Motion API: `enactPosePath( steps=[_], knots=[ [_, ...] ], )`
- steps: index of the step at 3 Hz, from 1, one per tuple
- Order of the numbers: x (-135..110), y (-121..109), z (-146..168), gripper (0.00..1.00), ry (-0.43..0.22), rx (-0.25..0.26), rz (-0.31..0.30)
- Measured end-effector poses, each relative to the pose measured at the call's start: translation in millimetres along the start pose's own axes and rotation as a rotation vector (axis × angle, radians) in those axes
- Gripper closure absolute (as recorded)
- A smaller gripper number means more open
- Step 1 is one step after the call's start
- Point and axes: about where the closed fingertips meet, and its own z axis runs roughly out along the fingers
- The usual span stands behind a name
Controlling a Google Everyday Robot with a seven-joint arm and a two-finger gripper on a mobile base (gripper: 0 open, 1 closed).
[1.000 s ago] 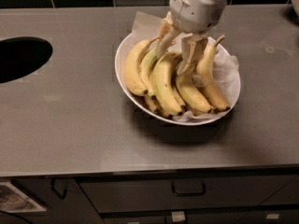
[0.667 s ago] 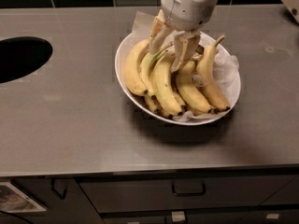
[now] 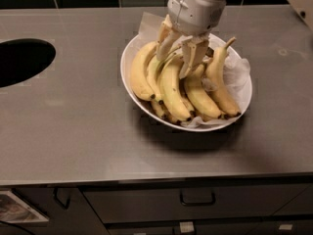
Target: Pick banana from white bowl
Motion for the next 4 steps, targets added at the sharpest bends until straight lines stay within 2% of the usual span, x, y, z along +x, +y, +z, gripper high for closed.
enactPosePath(
  steps=[3, 4],
  knots=[
    [3.4, 8.2, 10.8, 0.50, -0.022, -0.030, 0.007],
    [7.0, 4.1, 19.4, 0.51, -0.037, -0.042, 0.004]
  ],
)
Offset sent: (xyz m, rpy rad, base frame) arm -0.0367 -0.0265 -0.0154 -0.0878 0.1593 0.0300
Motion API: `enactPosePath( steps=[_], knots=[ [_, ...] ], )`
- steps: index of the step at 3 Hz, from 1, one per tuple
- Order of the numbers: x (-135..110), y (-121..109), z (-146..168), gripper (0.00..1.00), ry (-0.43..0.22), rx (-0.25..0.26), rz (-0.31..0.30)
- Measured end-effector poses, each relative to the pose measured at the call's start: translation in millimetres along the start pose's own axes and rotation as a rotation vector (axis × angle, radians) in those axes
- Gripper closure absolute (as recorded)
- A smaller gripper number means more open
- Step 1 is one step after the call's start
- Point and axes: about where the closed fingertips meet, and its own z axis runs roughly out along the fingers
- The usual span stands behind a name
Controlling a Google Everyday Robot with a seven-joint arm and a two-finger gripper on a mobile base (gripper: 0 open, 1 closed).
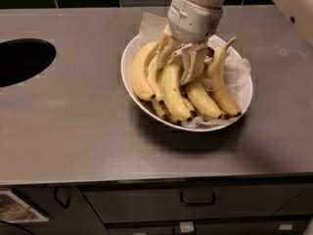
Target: Pick banana from white bowl
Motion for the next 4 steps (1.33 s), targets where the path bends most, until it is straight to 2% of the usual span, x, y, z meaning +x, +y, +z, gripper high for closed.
enactPosePath(
  steps=[1, 2, 3, 4],
  knots=[
    [3.3, -0.7, 5.7, 0.70, -0.013, -0.009, 0.004],
    [3.5, -0.7, 5.9, 0.93, -0.013, -0.010, 0.004],
    [3.4, -0.8, 5.6, 1.00, -0.013, -0.009, 0.004],
    [3.4, -0.8, 5.6, 1.00, -0.013, -0.009, 0.004]
  ],
)
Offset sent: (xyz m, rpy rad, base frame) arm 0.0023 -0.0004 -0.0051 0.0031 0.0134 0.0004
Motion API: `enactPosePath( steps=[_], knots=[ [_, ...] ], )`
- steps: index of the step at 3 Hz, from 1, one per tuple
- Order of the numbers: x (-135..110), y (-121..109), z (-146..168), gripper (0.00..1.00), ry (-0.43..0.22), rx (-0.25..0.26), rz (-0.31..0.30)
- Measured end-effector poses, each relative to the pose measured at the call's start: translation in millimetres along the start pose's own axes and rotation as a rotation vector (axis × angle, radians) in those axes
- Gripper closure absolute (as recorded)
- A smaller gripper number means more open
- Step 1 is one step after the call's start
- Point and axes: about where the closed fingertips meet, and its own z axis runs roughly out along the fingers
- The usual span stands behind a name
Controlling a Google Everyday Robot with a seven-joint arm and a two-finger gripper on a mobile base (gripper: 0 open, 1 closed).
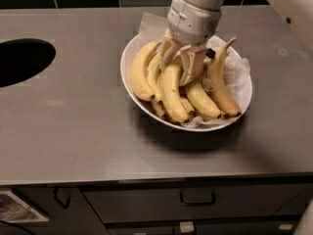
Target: Pick banana from white bowl
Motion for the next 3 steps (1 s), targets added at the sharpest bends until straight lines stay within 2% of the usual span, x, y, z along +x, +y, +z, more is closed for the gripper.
enactPosePath(
  steps=[3],
  knots=[
    [0.0, -0.1, -0.1, 1.00, 0.000, 0.000, 0.000]
  ],
)
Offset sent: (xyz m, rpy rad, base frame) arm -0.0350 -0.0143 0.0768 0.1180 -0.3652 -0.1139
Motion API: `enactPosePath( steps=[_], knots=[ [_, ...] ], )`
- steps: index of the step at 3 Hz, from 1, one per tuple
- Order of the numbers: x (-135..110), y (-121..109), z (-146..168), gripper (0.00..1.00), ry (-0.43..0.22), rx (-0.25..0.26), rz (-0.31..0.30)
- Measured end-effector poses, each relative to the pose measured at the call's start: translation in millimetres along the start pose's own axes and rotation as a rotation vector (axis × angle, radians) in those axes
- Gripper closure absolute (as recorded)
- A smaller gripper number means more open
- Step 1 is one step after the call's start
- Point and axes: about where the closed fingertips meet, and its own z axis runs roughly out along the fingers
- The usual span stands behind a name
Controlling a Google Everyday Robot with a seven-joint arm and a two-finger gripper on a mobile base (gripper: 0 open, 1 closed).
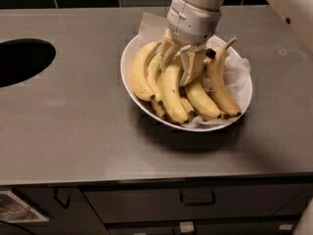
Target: Pick banana from white bowl
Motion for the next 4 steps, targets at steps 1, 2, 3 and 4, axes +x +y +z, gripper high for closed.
enactPosePath(
  steps=[1, 2, 3, 4],
  knots=[
    [0.0, 0.0, 0.0, 1.00, 0.000, 0.000, 0.000],
    [0.0, 0.0, -0.1, 1.00, 0.000, 0.000, 0.000],
    [0.0, 0.0, 0.0, 1.00, 0.000, 0.000, 0.000],
    [-1.8, -1.5, -6.9, 1.00, 0.000, 0.000, 0.000]
  ],
)
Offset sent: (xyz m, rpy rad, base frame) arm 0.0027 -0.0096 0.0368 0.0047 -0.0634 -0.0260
